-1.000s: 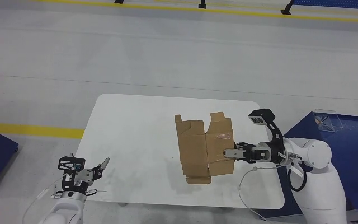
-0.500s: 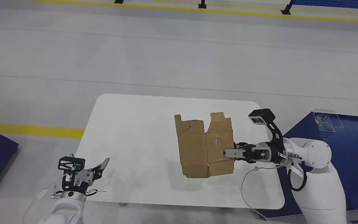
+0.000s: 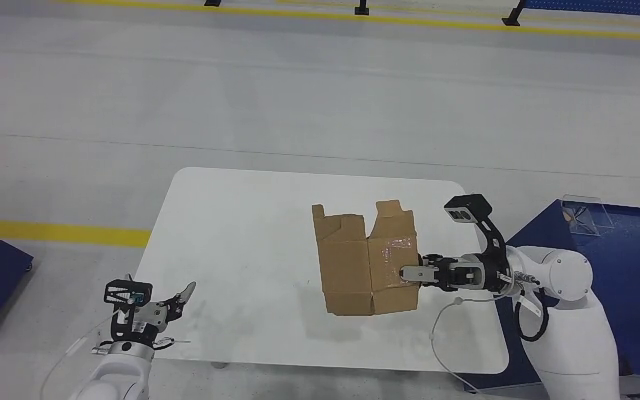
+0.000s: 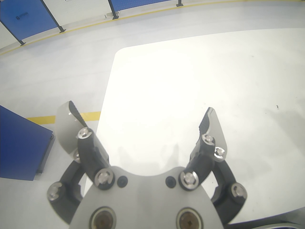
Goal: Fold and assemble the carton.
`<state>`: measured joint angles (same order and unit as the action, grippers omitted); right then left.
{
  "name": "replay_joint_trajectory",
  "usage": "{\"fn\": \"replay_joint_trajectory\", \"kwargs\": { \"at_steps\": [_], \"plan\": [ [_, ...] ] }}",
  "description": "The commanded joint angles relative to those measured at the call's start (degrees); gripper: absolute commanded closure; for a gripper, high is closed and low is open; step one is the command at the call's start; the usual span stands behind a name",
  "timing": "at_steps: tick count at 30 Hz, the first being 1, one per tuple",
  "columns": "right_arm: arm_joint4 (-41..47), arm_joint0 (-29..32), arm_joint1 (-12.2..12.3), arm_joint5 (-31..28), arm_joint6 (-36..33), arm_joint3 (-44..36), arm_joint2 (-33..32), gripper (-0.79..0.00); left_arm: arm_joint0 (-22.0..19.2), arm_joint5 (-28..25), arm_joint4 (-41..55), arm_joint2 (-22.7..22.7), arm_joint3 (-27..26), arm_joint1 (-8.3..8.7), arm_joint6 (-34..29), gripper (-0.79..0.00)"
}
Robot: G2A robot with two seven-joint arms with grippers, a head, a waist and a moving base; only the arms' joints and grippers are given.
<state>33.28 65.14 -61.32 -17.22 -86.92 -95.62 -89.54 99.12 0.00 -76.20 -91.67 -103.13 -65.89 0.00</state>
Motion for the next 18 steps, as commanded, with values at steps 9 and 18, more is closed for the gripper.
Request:
{"fn": "replay_joint_trajectory", "kwargs": {
  "at_steps": [9, 18],
  "plan": [
    [36.36, -0.15, 0.1, 16.08, -1.08, 4.04, 6.59, 0.0, 0.0, 0.0, 0.0, 0.0, 0.0, 0.0, 0.0, -0.785],
    [71.61, -4.98, -1.39, 34.93, 0.29, 12.31, 29.45, 0.0, 0.0, 0.0, 0.0, 0.0, 0.0, 0.0, 0.0, -0.785]
  ]
}}
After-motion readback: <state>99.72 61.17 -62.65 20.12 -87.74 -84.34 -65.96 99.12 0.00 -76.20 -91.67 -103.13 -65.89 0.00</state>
